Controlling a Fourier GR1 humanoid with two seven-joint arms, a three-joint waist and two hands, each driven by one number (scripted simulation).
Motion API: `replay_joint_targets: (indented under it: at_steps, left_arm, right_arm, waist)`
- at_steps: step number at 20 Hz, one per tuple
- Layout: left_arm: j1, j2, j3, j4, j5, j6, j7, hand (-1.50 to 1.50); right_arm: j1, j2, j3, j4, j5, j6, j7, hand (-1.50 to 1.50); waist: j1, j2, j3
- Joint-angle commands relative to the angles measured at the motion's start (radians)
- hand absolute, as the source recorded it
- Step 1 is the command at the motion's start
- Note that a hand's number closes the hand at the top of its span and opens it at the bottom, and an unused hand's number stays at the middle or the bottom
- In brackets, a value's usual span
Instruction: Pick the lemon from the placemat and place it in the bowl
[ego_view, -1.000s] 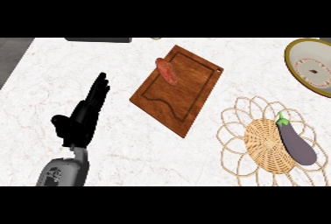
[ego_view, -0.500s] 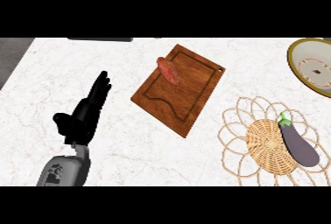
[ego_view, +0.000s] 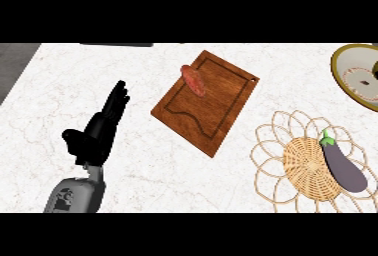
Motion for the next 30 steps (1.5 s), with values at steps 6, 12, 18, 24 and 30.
replay_joint_targets:
  at_steps: [6,12,18,24,30]
  left_arm:
    - [0.020,0.005,0.009,0.012,-0.011,0.006,-0.042,0.00]
    - [-0.017,-0.018,0.003,0.027,-0.027,0.038,0.001,0.00]
    - [0.006,-0.003,0.005,-0.015,-0.011,0.015,0.028,0.00]
    - [0.045,-0.022,0.006,0.046,-0.032,0.035,-0.057,0.00]
    - [0.022,0.026,0.040,-0.050,0.017,-0.012,0.052,0.00]
  right_arm:
    - [0.092,0.026,-0.151,-0.048,-0.172,0.030,-0.316,-1.50]
    - [0.017,-0.002,-0.205,-0.094,-0.229,-0.042,-0.331,-1.50]
    - [0.078,-0.037,-0.309,-0.087,-0.366,0.063,-0.380,-1.50]
    - [0.131,-0.054,-0.347,-0.113,-0.457,0.181,-0.425,-1.50]
    - [0.246,-0.046,-0.342,-0.184,-0.539,0.343,-0.470,-1.50]
  waist:
    - [-0.010,-0.004,0.000]
    - [-0.014,-0.009,-0.002]
    - [-0.032,-0.018,-0.003]
    - [-0.043,-0.021,-0.005]
    - [-0.054,-0.028,-0.005]
